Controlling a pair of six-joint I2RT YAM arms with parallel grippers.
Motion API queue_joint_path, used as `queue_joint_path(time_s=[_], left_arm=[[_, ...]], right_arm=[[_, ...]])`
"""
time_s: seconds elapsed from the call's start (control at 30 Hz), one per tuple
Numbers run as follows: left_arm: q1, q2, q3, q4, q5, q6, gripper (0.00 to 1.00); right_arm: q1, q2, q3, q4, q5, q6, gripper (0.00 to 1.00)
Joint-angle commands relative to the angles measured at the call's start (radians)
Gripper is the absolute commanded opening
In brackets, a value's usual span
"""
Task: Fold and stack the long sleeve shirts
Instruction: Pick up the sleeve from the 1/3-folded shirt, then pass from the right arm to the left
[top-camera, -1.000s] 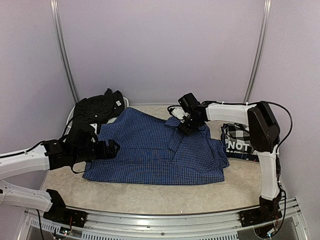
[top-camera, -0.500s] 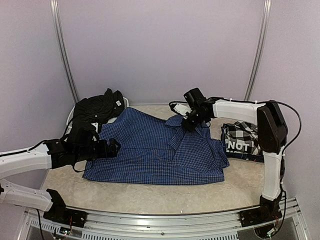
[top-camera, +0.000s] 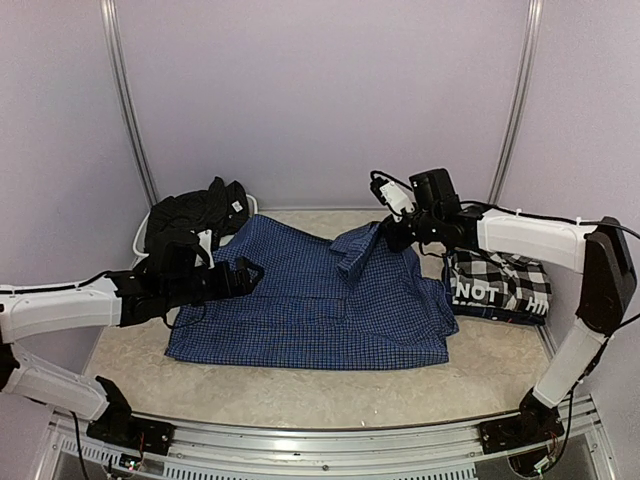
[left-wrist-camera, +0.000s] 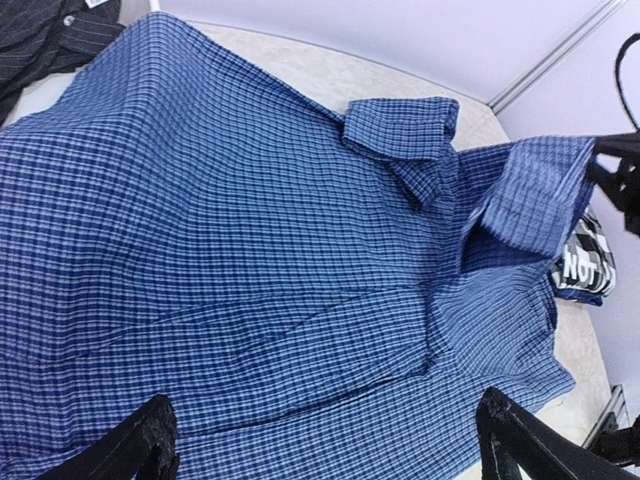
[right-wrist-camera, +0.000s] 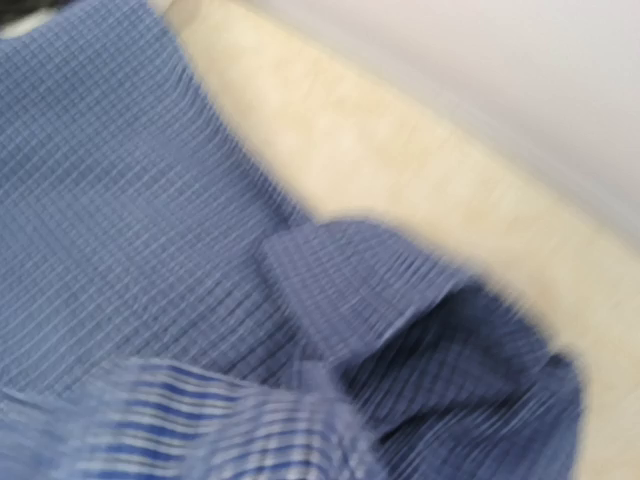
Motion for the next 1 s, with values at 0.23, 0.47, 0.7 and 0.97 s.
queue_joint_path(time_s=[0.23, 0.47, 0.7, 0.97], left_arm=[[-0.045, 0.249, 0.051, 0.356, 0.251, -0.155, 0.99], [-0.108, 0.453, 0.151, 0.491, 0.359, -0.194, 0.99], [-0.129, 0.635, 0.210, 0.670, 0.508, -0.375, 0.97], [-0.180, 0.793, 0.304, 0.749, 0.540, -0.490, 0.93]], right_arm=[[0.000, -0.064, -0.303, 0.250, -0.119, 0.218, 0.00], [0.002, -0.107, -0.422, 0.254, -0.062, 0.254, 0.00], [0.003, -0.183, -0.533, 0.267, -0.041, 0.315, 0.00], [0.008, -0.216, -0.543, 0.222, -0.106, 0.507, 0.00]])
